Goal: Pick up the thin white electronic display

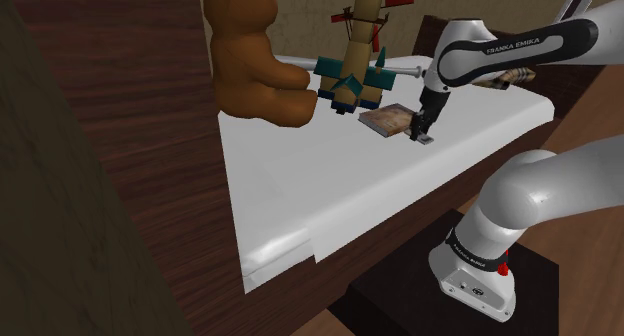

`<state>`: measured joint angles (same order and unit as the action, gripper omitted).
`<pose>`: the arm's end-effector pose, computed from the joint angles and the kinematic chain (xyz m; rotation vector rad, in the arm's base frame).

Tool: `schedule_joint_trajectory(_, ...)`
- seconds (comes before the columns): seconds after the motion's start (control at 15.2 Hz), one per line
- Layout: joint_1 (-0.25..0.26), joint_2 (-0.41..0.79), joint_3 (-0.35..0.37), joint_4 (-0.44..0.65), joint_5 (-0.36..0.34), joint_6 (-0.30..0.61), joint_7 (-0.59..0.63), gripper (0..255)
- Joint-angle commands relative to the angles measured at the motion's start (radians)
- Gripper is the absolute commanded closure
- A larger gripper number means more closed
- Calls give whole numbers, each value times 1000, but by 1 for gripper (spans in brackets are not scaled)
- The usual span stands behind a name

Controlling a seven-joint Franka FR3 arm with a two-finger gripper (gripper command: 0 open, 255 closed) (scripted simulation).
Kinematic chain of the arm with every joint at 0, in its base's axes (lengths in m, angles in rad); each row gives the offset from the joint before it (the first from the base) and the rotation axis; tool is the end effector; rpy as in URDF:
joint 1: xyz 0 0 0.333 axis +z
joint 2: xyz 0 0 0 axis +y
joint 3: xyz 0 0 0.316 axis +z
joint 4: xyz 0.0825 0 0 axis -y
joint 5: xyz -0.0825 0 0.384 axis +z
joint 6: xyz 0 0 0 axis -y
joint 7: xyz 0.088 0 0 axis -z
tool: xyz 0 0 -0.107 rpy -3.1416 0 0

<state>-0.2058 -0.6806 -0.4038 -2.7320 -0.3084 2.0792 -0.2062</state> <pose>0.2764 -0.1999 0.4038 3.1105 -0.2626 -0.0015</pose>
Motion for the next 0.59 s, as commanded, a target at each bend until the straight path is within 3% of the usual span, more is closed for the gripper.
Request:
schedule_joint_trajectory(0.0, 0, -10, 5, 16, 4, -28, -2, 255)
schedule_joint_trajectory(0.53, 6, -48, 34, 101, 27, -150, -6, 255)
